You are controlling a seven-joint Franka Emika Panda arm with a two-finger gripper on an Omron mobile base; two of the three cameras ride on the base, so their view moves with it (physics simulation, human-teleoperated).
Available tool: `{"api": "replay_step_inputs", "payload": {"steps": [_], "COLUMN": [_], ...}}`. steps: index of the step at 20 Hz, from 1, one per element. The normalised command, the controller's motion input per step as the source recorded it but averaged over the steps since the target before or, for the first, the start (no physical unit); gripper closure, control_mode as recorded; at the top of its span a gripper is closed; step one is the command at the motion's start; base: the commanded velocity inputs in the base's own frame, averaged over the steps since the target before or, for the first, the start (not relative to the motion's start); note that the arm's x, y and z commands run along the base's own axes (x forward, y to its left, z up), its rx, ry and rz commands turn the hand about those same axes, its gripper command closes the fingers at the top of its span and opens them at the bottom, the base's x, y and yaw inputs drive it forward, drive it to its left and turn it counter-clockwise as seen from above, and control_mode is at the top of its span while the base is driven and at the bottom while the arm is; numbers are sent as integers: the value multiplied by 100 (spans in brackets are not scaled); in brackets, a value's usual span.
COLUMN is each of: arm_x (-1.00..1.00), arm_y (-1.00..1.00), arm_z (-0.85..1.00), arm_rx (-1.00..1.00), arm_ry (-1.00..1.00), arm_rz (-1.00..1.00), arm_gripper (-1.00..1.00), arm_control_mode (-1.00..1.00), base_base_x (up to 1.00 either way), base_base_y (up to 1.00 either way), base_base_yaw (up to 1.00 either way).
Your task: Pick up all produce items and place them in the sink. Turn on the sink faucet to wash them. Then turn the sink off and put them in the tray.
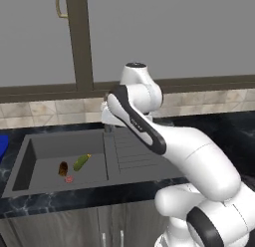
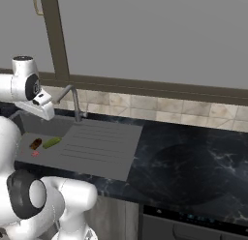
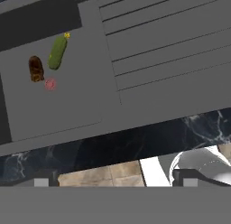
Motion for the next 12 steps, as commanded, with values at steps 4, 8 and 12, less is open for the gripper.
{"api": "replay_step_inputs", "payload": {"steps": [4, 8, 12], "arm_x": [29, 18, 24], "arm_y": [78, 69, 60], "arm_z": [-5, -22, -41], "arm_rx": [-10, -11, -10], "arm_ry": [19, 12, 7], "arm_rz": [1, 0, 0], "arm_gripper": [-100, -100, -100], "arm_control_mode": [-100, -100, -100], "base_base_x": [0, 0, 0], "base_base_y": [0, 0, 0], "base_base_yaw": [0, 0, 0]}}
